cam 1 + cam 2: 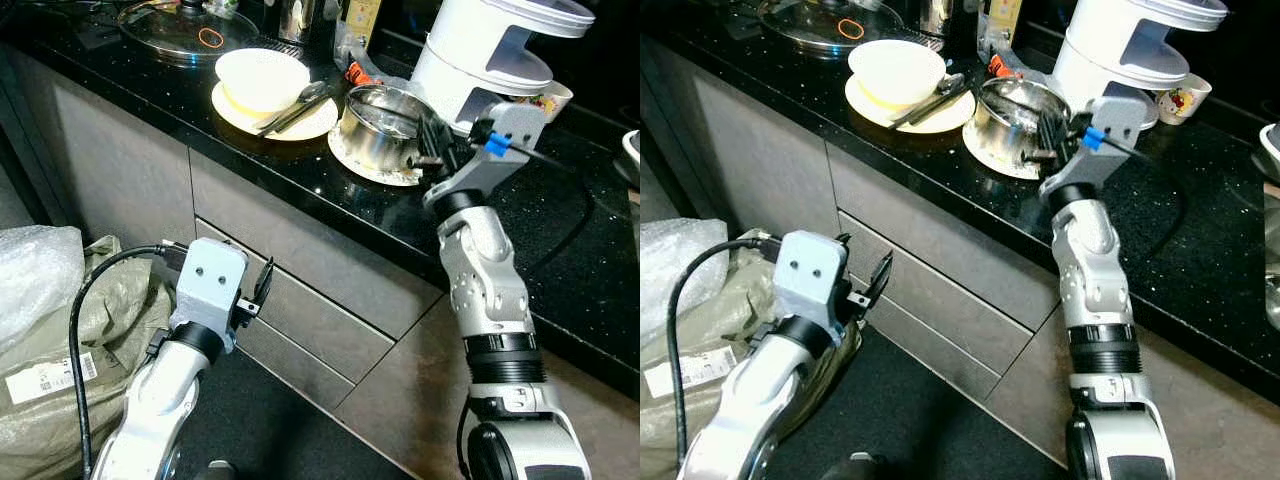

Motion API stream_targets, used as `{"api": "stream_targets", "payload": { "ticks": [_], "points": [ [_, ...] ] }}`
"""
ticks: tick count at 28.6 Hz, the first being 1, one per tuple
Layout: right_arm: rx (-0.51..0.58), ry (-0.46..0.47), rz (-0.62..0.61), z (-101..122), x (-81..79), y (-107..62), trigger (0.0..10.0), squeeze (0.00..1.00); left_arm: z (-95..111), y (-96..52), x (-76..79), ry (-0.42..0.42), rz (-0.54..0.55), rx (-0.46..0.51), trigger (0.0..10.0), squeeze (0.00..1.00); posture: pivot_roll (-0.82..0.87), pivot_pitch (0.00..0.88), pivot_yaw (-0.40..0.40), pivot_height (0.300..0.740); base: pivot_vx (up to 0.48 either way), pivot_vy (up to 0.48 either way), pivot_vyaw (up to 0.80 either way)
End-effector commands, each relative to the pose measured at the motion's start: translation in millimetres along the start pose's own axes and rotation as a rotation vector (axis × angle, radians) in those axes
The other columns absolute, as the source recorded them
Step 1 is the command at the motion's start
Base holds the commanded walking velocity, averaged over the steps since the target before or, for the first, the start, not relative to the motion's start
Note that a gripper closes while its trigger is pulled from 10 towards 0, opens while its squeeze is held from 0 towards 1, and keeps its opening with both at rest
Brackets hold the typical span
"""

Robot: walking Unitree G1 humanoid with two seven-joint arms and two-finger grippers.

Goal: Kitchen organization

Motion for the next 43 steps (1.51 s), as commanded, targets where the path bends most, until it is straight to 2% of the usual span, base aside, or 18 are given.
{"api": "stream_targets", "payload": {
  "ticks": [1, 14, 17, 22, 27, 29, 32, 35, 39, 40, 42, 43],
  "points": [
    [0.034, 0.022, -0.014, 10, 7.1, -0.3, 0.0, 0.0, -2, 0.6, 3.7, 0.001, -0.018, -0.005, 10.0, 0.0, 0.19, 0.057, -0.176, 0.74, 0.0, 0.0, 0.0],
    [0.079, 0.081, -0.018, 21, 9.1, 2.6, 0.0, 0.0, -3, 0.4, 2.5, 0.004, -0.018, -0.002, 10.0, 0.0, 0.19, 0.051, -0.176, 0.74, 0.0, 0.0, 0.0],
    [0.089, 0.111, -0.026, 23, 10.7, 2.8, 0.0, 0.0, -3, 0.5, 2.2, 0.005, -0.019, 0.0, 10.0, 0.0, 0.19, 0.051, -0.176, 0.74, 0.0, 0.0, 0.0],
    [0.13, 0.286, -0.068, 30, 21.7, 4.0, 0.0, 0.0, -3, 1.3, 2.4, 0.003, -0.019, 0.001, 10.0, 0.0, 0.18, 0.047, -0.174, 0.74, 0.0, 0.0, 0.0],
    [0.139, 0.287, -0.069, 33, 25.5, 3.6, 0.0, 0.0, -3, 1.8, 2.5, 0.003, -0.022, 0.001, 10.0, 0.0, 0.18, 0.045, -0.17, 0.74, 0.0, 0.0, 0.0],
    [0.137, 0.279, -0.068, 33, 26.1, 3.4, 0.0, 0.0, -3, 2.0, 2.7, 0.004, -0.023, 0.002, 10.0, 0.0, 0.18, 0.045, -0.17, 0.74, 0.0, 0.0, 0.0],
    [0.119, 0.209, -0.063, 32, 26.9, 3.1, 0.0, 0.0, -3, 2.5, 3.2, 0.003, -0.027, 0.002, 10.0, 0.0, 0.18, 0.044, -0.167, 0.74, 0.0, 0.0, 0.0],
    [0.112, 0.176, -0.057, 31, 25.5, 3.2, 0.0, 0.0, -3, 2.7, 3.4, 0.002, -0.028, 0.002, 10.0, 0.0, 0.18, 0.042, -0.167, 0.74, 0.0, 0.0, 0.0],
    [0.083, 0.066, -0.045, 28, 20.4, 4.5, 0.0, 0.0, -2, 3.2, 4.0, 0.001, -0.03, 0.003, 10.0, 0.0, 0.18, 0.042, -0.168, 0.74, 0.0, 0.0, 0.0],
    [0.083, 0.066, -0.045, 28, 20.4, 4.5, 0.0, 0.0, -2, 3.2, 4.0, 0.001, -0.03, 0.003, 10.0, 0.0, 0.18, 0.042, -0.168, 0.74, 0.0, 0.0, 0.0],
    [0.062, -0.01, -0.027, 26, 16.6, 5.9, 0.0, 0.0, -2, 3.2, 4.4, 0.001, -0.031, 0.003, 10.0, 0.0, 0.18, 0.042, -0.169, 0.74, 0.0, 0.0, 0.0],
    [0.062, -0.01, -0.027, 26, 16.6, 5.9, 0.0, 0.0, -2, 3.2, 4.4, 0.001, -0.031, 0.003, 10.0, 0.0, 0.18, 0.042, -0.169, 0.74, 0.0, 0.0, 0.0]
  ]
}}
Point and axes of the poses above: a point about 5 cm out from each wrist's last joint towards the gripper, its own y axis pointing out of the wrist towards the gripper, its own z axis along the axis of the wrist's last joint, x = y × z, the point moved 2 cm from there along y, pointing out of the wrist towards the gripper, and after that the axes turned 4 degrees about y, right-handed, at the moved point
